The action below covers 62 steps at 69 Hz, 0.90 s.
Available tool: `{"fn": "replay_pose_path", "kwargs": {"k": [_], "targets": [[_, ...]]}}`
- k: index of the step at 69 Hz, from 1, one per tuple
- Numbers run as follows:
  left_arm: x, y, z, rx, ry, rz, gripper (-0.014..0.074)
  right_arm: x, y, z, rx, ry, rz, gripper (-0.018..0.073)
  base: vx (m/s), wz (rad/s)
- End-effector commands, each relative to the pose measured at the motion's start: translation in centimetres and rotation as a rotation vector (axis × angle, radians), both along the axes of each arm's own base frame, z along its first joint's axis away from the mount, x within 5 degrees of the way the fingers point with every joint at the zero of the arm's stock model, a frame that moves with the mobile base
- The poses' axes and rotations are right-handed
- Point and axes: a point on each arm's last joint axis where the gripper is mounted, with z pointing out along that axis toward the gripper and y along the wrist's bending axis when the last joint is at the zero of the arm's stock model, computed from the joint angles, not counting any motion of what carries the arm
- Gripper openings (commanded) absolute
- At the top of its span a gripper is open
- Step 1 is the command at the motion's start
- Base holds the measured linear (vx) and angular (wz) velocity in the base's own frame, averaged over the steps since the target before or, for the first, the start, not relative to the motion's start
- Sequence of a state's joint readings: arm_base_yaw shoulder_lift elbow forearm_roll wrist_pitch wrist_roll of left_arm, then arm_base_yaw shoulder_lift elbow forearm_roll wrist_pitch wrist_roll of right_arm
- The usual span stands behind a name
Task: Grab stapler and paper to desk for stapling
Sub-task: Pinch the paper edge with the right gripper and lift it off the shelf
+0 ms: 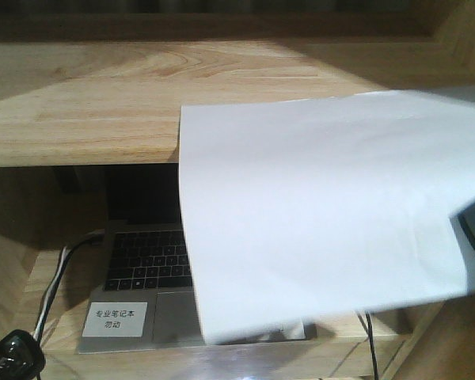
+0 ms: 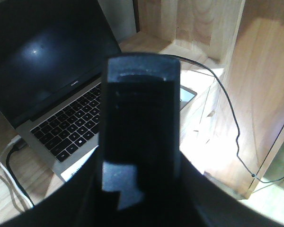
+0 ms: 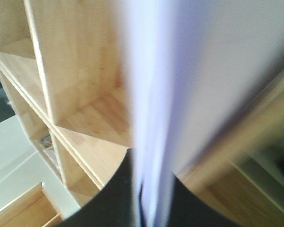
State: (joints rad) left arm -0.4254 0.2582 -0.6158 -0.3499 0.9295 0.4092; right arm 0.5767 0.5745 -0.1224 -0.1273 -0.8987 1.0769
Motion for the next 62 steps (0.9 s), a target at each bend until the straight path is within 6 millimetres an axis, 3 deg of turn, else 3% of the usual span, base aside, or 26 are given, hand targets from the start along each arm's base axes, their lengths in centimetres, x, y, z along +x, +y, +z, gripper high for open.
{"fn": "replay_pose_path", "kwargs": {"k": [1,38,62], "targets": [[0.3,-0.2,1.8,-0.091,-0.089,0.016,-0.0006,-0.9,-0.7,0.5,0.056,-0.075,-0.009,-0.0004,0.0,0.0],[0.3,-0.2,1.8,-0.091,-0.089,0.016,-0.0006,-5.0,-3.7,-0.7,0.072,-0.019,-0.024,-0.0003,0.0,0.0],[0.3,-0.1,1.8,-0.091,-0.089,0.017,-0.0006,-5.5,-4.2,-1.1,0.06,0.002,-0.032,-0.0003,0.0,0.0]]}}
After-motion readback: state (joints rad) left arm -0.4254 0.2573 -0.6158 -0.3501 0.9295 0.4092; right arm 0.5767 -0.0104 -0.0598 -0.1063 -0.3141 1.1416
